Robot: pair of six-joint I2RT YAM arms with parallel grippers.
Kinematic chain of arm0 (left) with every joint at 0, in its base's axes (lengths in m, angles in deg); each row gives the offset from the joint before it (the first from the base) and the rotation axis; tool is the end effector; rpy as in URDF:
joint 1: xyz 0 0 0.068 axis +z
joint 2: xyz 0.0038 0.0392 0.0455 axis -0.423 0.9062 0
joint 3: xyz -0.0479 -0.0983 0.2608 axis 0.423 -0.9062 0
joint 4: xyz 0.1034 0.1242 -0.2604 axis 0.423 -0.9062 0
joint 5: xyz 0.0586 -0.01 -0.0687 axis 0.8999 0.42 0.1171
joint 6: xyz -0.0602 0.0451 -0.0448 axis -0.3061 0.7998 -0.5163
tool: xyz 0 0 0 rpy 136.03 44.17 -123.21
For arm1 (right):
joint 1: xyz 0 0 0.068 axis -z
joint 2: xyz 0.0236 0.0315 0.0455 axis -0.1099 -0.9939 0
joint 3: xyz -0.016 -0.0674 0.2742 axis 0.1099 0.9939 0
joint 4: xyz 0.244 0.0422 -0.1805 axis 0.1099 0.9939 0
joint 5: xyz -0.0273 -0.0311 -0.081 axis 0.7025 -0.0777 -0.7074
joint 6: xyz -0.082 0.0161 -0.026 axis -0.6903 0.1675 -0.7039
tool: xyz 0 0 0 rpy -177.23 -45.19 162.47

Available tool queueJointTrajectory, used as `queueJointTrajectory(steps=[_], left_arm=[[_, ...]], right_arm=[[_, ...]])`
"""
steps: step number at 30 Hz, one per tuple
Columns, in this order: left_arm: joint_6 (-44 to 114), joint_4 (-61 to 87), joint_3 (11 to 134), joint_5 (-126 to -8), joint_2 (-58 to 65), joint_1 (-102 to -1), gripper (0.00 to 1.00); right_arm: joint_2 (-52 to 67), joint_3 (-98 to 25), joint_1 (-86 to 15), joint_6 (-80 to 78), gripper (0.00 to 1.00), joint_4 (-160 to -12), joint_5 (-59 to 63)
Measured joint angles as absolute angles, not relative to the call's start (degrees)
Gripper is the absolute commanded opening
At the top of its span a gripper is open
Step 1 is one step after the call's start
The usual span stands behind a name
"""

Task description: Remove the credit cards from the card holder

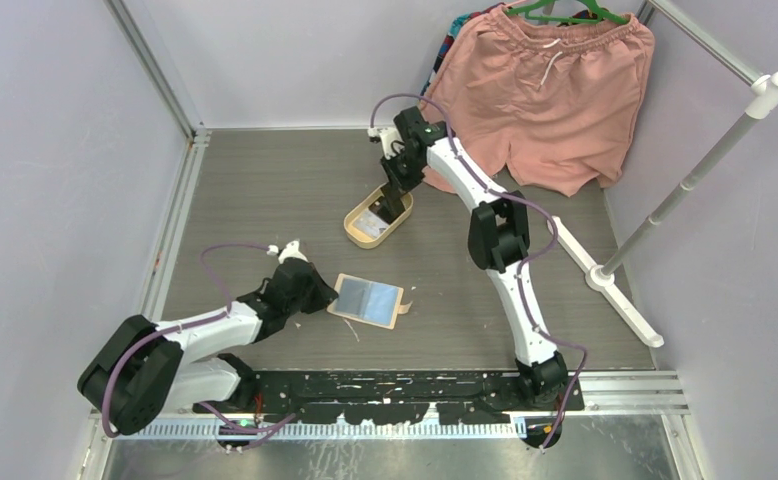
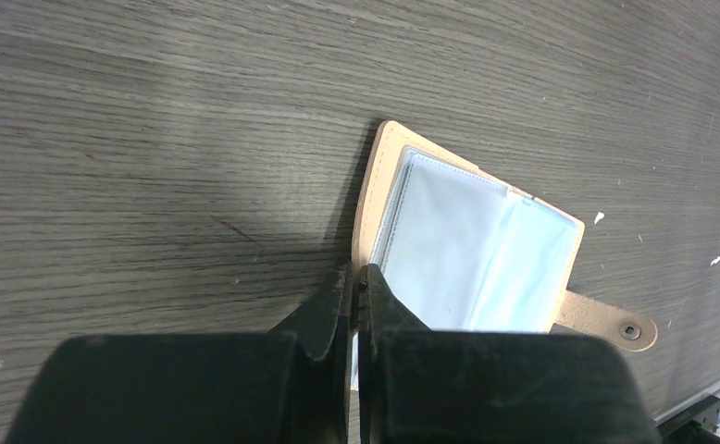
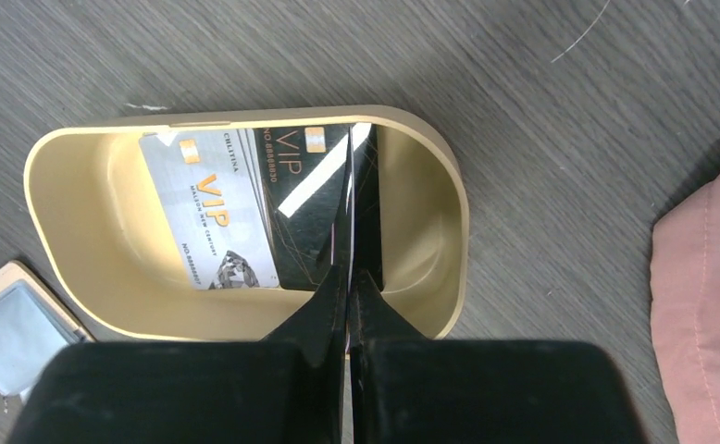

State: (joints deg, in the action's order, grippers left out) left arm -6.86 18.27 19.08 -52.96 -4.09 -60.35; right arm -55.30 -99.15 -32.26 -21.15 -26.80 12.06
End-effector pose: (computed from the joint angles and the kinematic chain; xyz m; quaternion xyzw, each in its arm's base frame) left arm 0.2217 -0.1476 0.0849 -0.1637 0.8973 -0.2525 0.3231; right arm 0.5306 0.2838 0.1777 -0.3546 0.8971 0.1696 0.2018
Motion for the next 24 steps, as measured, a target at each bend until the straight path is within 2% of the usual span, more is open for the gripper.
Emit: queueJointTrajectory(steps=[17,24], left_arm=[[-6.7,19.0,19.1,-53.7,-3.6,-60.1,0.0],[-6.7,19.2,19.2,-53.9,-3.3,-60.1,0.0]], right_arm=[[-45.6,-82.4,-30.7,-20.6,0.01,-30.7,13.9],[-44.7,-80.2,-29.6,-19.3,0.02,-30.9,15.2]])
